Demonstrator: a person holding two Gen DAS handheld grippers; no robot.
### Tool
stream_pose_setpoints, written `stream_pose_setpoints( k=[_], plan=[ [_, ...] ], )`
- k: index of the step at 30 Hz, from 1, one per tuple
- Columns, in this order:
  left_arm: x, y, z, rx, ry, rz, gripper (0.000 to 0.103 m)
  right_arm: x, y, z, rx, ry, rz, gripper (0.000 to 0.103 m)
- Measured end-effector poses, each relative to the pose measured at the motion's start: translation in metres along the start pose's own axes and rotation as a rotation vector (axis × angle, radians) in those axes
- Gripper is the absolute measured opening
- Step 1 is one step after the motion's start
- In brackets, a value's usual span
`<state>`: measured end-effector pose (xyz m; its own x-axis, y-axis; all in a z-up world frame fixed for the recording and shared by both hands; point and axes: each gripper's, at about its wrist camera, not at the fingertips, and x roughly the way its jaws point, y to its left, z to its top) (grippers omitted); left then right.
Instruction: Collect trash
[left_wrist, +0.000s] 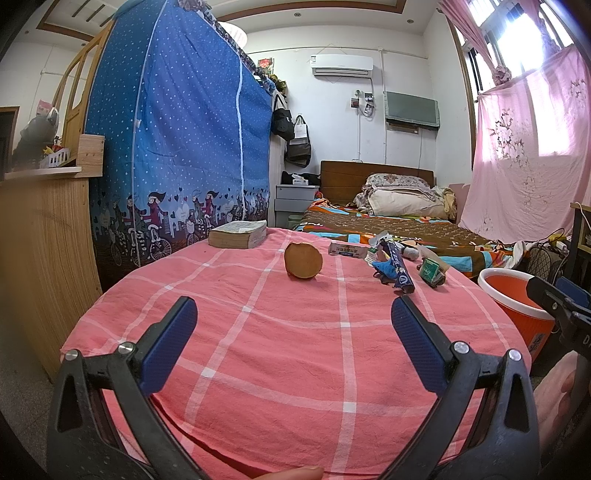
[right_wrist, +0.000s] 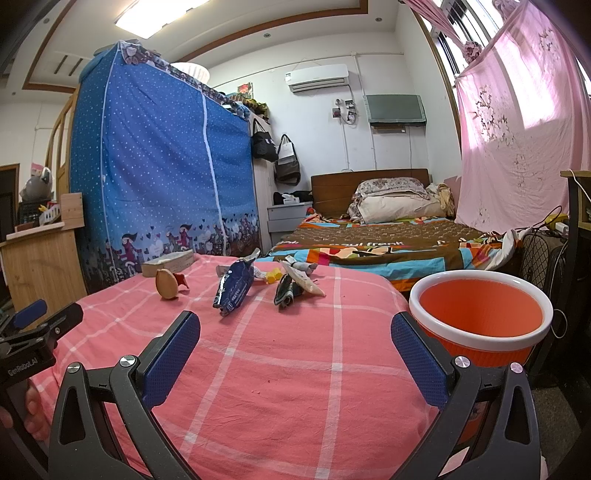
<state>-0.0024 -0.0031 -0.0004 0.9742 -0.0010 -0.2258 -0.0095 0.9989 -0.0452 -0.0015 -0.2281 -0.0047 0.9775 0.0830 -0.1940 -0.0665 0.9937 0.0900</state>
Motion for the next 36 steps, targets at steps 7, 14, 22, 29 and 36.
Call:
stream_pose_setpoints(
  k=[7, 14, 22, 29, 36],
  plan=[
    [-0.004, 0.000, 0.000, -0.001, -0.006, 0.002, 0.103, 0.000, -0.001, 0.000, 0.006, -0.003, -0.002, 0.103],
    [0.007, 0.009, 0.014, -0.027, -0.025, 0.020, 0.103, 0.001, 0.001, 0.005, 0.000, -0.024, -0.002, 0.103],
    [0.028, 0.028, 0.051, -0.052, -0.130, 0.047, 0.103, 0.027, 0.019, 0.044, -0.060, -0.097, 0.059, 0.103],
    [0.054, 0.031, 0.078, -0.044, -0.240, 0.048, 0.103, 0.070, 0.039, 0.074, -0.082, -0.148, 0.162, 0.103],
    [0.098, 0.029, 0.080, -0.005, -0.156, 0.005, 0.103, 0.134, 0.051, 0.074, -0.082, -0.021, 0.253, 0.103]
  ],
)
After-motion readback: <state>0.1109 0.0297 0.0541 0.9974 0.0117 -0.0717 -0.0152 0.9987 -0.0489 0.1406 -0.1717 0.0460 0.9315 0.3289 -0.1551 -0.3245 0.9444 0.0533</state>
